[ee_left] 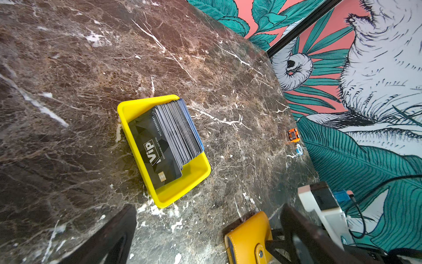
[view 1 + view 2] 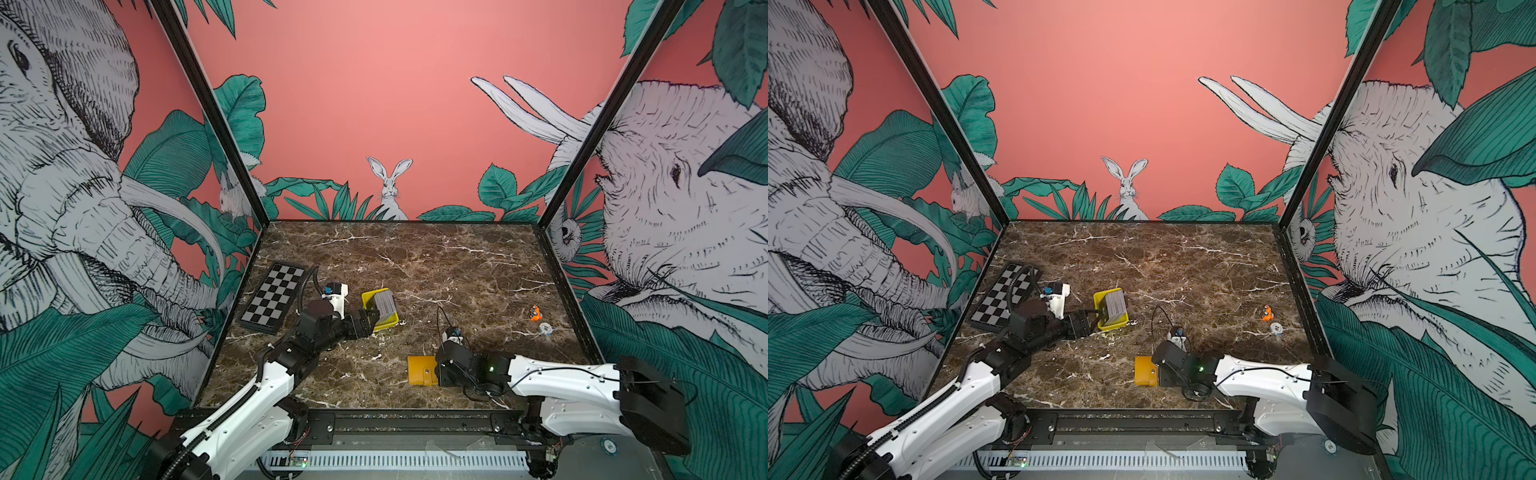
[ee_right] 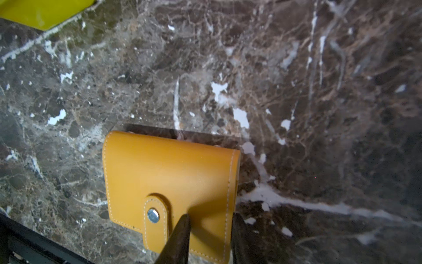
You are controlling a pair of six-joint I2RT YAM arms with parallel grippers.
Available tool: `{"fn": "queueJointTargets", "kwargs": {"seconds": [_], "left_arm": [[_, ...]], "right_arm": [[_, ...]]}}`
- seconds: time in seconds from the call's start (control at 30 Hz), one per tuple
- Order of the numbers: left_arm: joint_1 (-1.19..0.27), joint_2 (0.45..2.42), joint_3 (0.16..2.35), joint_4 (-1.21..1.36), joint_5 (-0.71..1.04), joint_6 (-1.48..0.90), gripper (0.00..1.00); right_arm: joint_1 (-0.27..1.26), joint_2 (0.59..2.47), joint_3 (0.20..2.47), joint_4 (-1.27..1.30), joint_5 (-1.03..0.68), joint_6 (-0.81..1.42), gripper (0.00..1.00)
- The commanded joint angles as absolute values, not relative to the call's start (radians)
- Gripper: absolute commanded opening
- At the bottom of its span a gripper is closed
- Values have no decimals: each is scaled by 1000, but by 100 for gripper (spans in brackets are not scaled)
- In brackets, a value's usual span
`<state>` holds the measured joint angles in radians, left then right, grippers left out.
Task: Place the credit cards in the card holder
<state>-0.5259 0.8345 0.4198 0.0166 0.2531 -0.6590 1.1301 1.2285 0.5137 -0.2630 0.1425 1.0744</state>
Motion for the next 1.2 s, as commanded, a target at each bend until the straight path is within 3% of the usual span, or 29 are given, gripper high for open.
{"fn": "queueJointTargets", "kwargs": {"seconds": [0.0,0.3,0.7,0.9,1.17], "left_arm": [[-528,836,404,54,279,-676,99],[-528,893,411,89,340,-689,99],[-528,906,438,69,329,-660,97],[-528,906,454,47,321,-649,97],[-527,925,467,44,333,-650,97]], "right_arm": [[1135,1258,543,-185,197,1087,31],[1134,1270,603,-198,231,983,34],[1137,1023,539,-326,85,819,41],[1147,959,462,-276,-52,836,36],[1170,1015,437,-206,-144,835,27]]}}
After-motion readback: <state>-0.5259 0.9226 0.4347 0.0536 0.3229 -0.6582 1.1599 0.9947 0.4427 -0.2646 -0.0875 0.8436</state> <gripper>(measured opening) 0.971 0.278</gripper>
